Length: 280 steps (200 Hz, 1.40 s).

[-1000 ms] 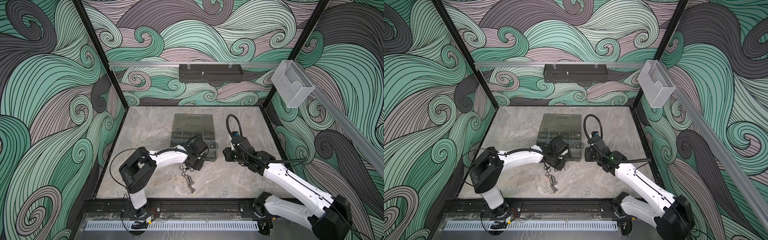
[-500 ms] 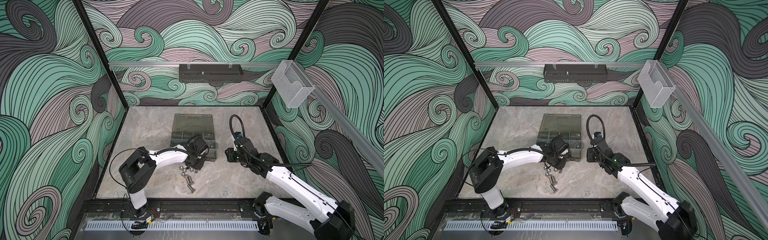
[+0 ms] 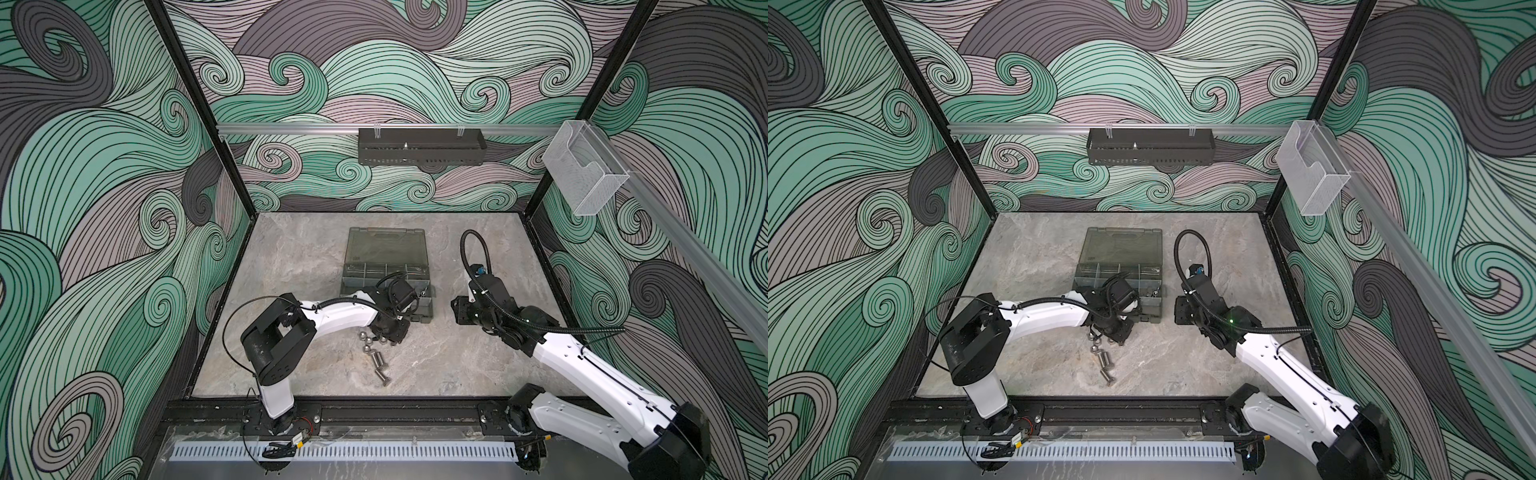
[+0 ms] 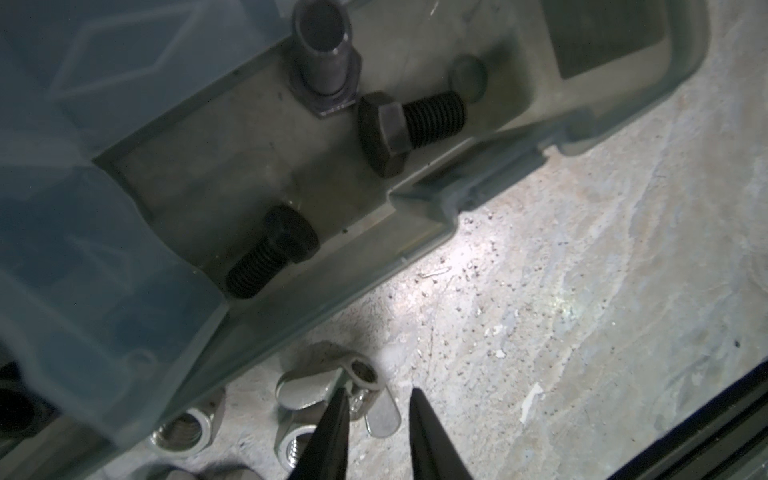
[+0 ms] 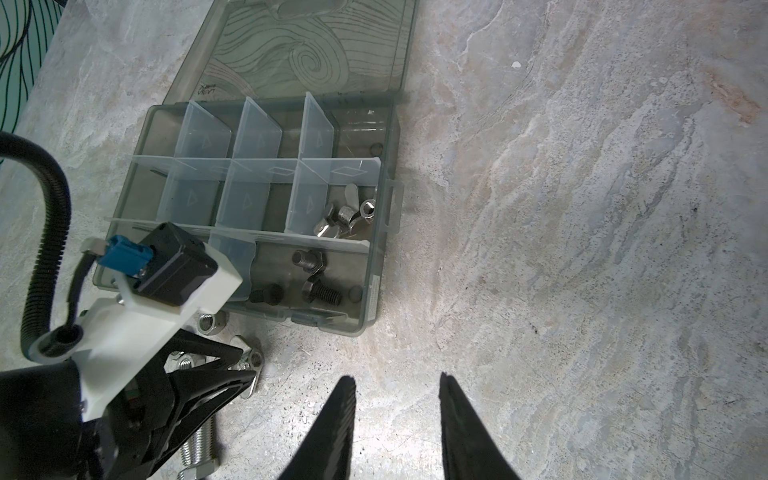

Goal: Sort the screws and nuts into containers
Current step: 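Close the left gripper on the silver wing nut beside the box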

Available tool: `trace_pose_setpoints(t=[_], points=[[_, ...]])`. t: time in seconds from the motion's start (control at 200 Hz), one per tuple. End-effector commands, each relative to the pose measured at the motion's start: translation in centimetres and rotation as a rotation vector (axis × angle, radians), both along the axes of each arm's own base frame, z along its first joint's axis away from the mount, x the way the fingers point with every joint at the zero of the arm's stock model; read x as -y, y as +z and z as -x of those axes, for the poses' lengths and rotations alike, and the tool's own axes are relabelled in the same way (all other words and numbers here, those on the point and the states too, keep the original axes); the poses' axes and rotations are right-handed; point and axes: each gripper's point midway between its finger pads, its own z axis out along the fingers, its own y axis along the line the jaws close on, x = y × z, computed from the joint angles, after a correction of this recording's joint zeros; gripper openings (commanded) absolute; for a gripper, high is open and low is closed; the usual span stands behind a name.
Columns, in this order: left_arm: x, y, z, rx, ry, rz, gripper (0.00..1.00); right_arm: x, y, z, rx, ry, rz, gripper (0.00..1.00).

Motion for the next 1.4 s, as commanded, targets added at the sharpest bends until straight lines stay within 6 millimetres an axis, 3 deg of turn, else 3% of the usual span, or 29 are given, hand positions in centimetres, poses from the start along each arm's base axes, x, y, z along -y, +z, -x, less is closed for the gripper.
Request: trace_pose_setpoints(t=[0.0, 0.54, 1.111, 1.396], points=[[-0.2, -0.3, 0.7, -0.021, 0.017, -0.013, 0.3, 0.5, -0.8, 0.2, -0.021, -0.012, 0.015, 0.36], [-0.4, -0.9, 1.4, -0.045, 0.065, -0.002, 0.32, 0.8, -1.1, 0.6, -0.026, -0.011, 0.004, 0.36], [1.0, -1.6, -0.1, -0.03, 0.024, -0.03, 0.34, 1.2, -1.1, 0.9, -0.022, -0.019, -0.006, 0.36], [0.9, -2.6, 0.5, -0.05, 0.004, -0.045, 0.25, 1.2, -1.2, 1.0, -0.028, -0.02, -0.006, 0.36]])
